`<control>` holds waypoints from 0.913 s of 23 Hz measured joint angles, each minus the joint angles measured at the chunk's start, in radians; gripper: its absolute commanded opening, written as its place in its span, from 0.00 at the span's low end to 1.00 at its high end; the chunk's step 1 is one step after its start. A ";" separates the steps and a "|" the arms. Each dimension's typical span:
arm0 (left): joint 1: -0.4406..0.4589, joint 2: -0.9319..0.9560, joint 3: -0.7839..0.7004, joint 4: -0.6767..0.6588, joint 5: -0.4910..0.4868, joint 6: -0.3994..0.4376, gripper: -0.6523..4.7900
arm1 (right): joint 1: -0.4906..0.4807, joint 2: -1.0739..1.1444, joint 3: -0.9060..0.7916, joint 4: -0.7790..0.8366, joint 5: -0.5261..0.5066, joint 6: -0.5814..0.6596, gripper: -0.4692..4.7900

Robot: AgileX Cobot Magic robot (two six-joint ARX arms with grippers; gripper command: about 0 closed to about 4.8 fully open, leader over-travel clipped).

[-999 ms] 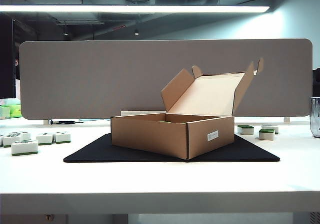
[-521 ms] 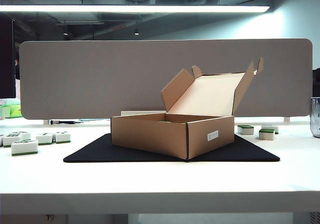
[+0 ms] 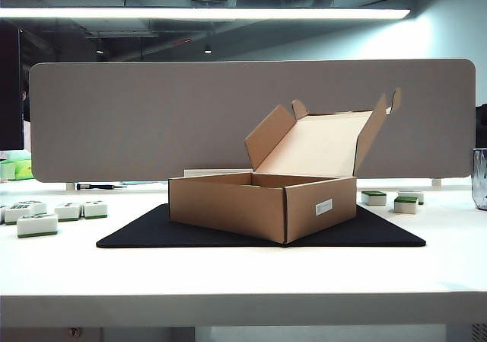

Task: Pick up four mahjong tiles and put them into the paper box.

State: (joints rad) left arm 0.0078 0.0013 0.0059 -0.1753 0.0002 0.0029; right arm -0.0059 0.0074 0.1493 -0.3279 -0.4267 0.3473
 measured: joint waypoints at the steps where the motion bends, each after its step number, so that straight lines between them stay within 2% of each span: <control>1: 0.000 0.000 0.000 0.000 0.000 0.000 0.11 | 0.000 0.000 0.000 0.000 0.000 0.000 0.09; 3: 0.000 0.000 0.000 0.000 0.000 0.000 0.11 | 0.000 0.000 0.000 0.000 0.001 -0.011 0.09; 5: 0.000 0.000 0.000 0.000 0.000 0.000 0.11 | 0.000 0.000 0.000 0.000 0.017 -0.082 0.09; 8: 0.000 0.000 0.000 0.000 0.000 0.000 0.11 | 0.000 0.000 -0.016 0.021 0.093 -0.140 0.09; 13: 0.000 0.000 0.000 0.000 0.000 0.000 0.11 | 0.000 0.000 -0.098 0.103 0.244 -0.143 0.09; 17: 0.000 0.000 0.000 0.000 0.000 0.000 0.11 | 0.000 0.000 -0.142 0.153 0.262 -0.141 0.09; 21: 0.000 0.000 0.000 0.000 0.000 0.000 0.11 | 0.003 0.000 -0.143 0.152 0.359 -0.139 0.09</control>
State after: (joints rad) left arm 0.0078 0.0013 0.0059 -0.1753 0.0002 0.0029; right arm -0.0032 0.0071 0.0059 -0.1761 -0.0677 0.2081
